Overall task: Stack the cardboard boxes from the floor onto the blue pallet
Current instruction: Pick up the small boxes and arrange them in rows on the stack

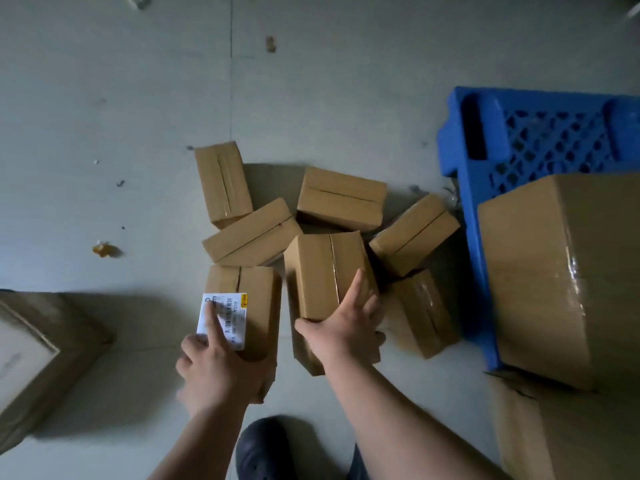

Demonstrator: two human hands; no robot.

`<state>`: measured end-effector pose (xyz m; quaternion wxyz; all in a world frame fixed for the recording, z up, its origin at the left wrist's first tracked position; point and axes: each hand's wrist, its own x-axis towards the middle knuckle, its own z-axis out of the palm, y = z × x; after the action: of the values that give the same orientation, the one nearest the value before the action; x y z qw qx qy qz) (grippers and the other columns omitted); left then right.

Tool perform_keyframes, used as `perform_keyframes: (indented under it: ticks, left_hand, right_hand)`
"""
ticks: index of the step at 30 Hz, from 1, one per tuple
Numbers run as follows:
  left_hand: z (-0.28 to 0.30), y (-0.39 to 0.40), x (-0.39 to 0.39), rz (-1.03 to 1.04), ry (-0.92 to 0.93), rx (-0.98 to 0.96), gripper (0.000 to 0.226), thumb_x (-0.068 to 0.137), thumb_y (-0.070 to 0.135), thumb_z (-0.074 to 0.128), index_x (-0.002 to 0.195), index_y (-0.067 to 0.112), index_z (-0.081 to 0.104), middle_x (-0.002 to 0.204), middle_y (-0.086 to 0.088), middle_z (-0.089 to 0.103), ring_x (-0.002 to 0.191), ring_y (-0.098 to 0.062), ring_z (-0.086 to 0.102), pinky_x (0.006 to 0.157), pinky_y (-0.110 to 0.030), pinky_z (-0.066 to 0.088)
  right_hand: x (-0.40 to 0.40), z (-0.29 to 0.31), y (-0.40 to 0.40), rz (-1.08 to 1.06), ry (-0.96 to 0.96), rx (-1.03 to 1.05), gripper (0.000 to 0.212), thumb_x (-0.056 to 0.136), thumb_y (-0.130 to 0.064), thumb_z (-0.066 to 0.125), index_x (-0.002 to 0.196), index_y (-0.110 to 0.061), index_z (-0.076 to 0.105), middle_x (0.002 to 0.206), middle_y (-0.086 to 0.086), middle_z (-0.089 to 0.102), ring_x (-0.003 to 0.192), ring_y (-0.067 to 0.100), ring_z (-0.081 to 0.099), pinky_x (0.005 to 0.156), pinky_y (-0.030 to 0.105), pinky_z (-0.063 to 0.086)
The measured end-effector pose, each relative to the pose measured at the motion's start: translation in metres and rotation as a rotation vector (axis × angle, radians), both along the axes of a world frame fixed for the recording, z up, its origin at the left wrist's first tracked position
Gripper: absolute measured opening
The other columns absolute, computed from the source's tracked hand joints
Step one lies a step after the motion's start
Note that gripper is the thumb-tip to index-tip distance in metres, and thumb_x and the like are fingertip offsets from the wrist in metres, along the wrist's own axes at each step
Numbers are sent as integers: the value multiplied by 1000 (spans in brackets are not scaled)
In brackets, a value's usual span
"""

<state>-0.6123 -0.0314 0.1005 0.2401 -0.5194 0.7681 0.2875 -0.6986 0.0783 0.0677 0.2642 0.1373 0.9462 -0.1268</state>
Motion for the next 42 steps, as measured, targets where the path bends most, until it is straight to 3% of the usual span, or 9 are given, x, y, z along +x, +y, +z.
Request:
perform_keyframes:
  ticks: [4, 9, 15, 22, 30, 36, 42]
  left_hand:
    - [56, 12, -43, -140, 46, -43, 118, 53, 45, 76, 141, 42, -2, 128, -12, 31, 117, -37, 33, 90, -50, 41]
    - [111, 53, -90, -384, 143, -114, 118, 53, 51, 77, 142, 42, 1, 126, -16, 32, 113, -40, 37, 85, -49, 45]
    - [152, 145, -121, -645, 206, -99, 121, 51, 59, 77, 140, 45, -5, 130, -13, 27, 118, -40, 34, 84, -48, 45]
    - [167, 263, -130, -938, 282, -42, 114, 50, 64, 66, 126, 55, -18, 126, -3, 23, 119, -33, 32, 87, -48, 45]
    - [164, 370, -127, -1253, 303, -22, 119, 52, 67, 67, 127, 52, -25, 125, -2, 21, 118, -30, 31, 85, -48, 49]
    - [178, 416, -146, -1300, 248, -30, 117, 55, 71, 63, 128, 51, -27, 126, -1, 17, 119, -29, 30, 86, -44, 48]
    - [196, 428, -192, -1329, 237, -78, 121, 51, 71, 66, 134, 49, -18, 129, -1, 12, 122, -32, 28, 95, -51, 43]
  right_hand:
    - [-23, 58, 17, -129, 35, -37, 127, 53, -63, 73, 133, -42, -23, 152, 5, 10, 134, 32, 20, 99, 55, 33]
    - [-49, 121, 77, -295, 104, -133, 128, 55, -62, 75, 136, -38, -21, 151, 4, 11, 136, 29, 18, 104, 51, 28]
    - [-45, 173, 178, -480, 241, -101, 122, 56, -65, 70, 142, -29, -9, 137, 6, 26, 122, 25, 30, 92, 43, 36]
    - [-5, 193, 301, -752, 151, 46, 126, 49, -76, 62, 140, -28, -11, 138, 9, 24, 119, 29, 33, 86, 44, 40]
    - [39, 197, 401, -1058, 118, 35, 126, 51, -69, 69, 140, -29, -10, 142, 11, 22, 124, 31, 30, 95, 51, 38]
    - [39, 207, 441, -1155, 25, -12, 128, 50, -70, 70, 140, -29, -12, 142, 10, 19, 125, 31, 28, 97, 49, 38]
    - [1, 220, 440, -1176, 16, -84, 130, 48, -70, 70, 140, -30, -12, 142, 11, 23, 125, 31, 31, 94, 49, 41]
